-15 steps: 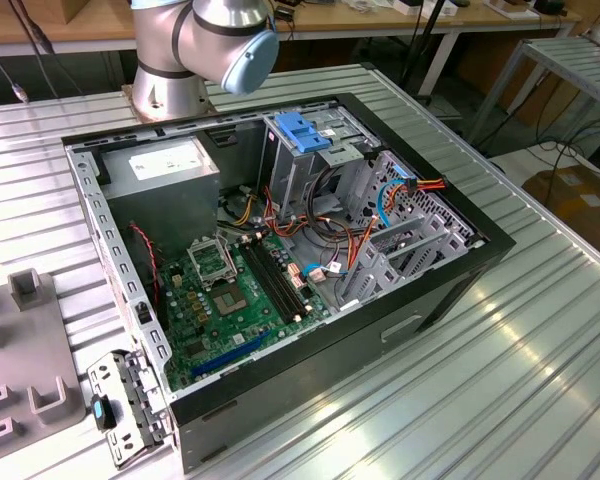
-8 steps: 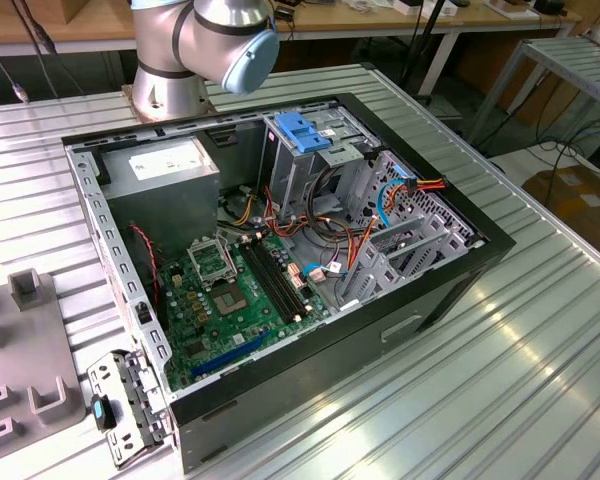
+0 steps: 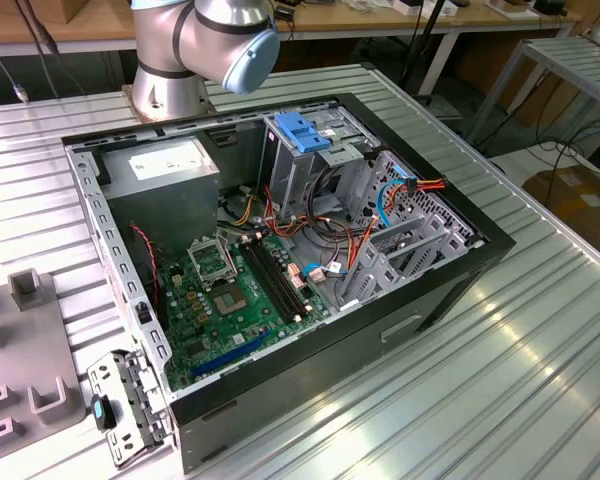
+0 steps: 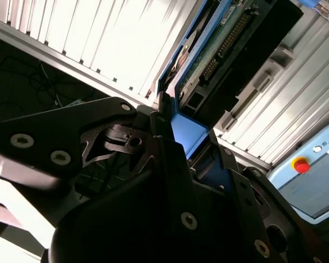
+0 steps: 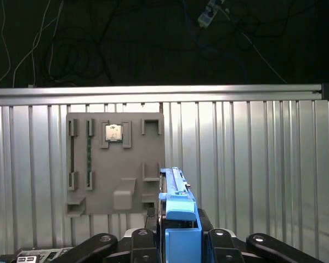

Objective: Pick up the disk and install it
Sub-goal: 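Pick up the disk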

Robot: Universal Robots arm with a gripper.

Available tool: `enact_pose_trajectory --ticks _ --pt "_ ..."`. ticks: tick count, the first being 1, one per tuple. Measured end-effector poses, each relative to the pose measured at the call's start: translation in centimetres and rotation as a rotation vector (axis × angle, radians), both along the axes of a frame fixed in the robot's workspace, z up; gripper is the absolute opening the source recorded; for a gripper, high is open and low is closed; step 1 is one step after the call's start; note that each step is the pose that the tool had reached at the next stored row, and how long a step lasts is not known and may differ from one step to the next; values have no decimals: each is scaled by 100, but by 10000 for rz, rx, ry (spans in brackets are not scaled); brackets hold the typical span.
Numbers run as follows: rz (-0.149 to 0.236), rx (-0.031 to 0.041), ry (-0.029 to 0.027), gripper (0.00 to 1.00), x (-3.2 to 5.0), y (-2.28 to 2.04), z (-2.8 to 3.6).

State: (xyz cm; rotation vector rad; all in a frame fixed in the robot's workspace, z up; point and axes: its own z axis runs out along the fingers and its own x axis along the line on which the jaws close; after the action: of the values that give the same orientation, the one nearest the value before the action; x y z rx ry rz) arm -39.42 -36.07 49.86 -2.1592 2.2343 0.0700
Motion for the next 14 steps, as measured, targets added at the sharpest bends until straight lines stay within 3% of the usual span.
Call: enact_pose_trajectory --ticks 4,9,14 --pt "0 0 0 37 22 -25 0" --pt "0 -1 1 37 39 -95 0" --pt "0 0 0 37 83 -118 0"
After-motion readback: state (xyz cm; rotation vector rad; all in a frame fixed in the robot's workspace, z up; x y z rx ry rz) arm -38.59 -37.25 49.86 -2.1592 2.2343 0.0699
